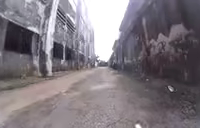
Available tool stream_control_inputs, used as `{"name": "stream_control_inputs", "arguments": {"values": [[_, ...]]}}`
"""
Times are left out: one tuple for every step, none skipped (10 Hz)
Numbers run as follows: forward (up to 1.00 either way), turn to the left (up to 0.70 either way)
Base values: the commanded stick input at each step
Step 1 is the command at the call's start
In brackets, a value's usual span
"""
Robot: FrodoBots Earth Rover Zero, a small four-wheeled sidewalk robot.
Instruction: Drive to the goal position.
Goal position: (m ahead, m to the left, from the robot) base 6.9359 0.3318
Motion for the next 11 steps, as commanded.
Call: {"name": "stream_control_inputs", "arguments": {"values": [[0.30,0.00],[0.30,0.00],[0.30,0.00],[0.30,0.00],[0.30,0.00],[0.30,0.00],[0.30,0.00],[0.30,0.00],[0.30,0.00],[0.30,0.00],[0.30,0.00]]}}
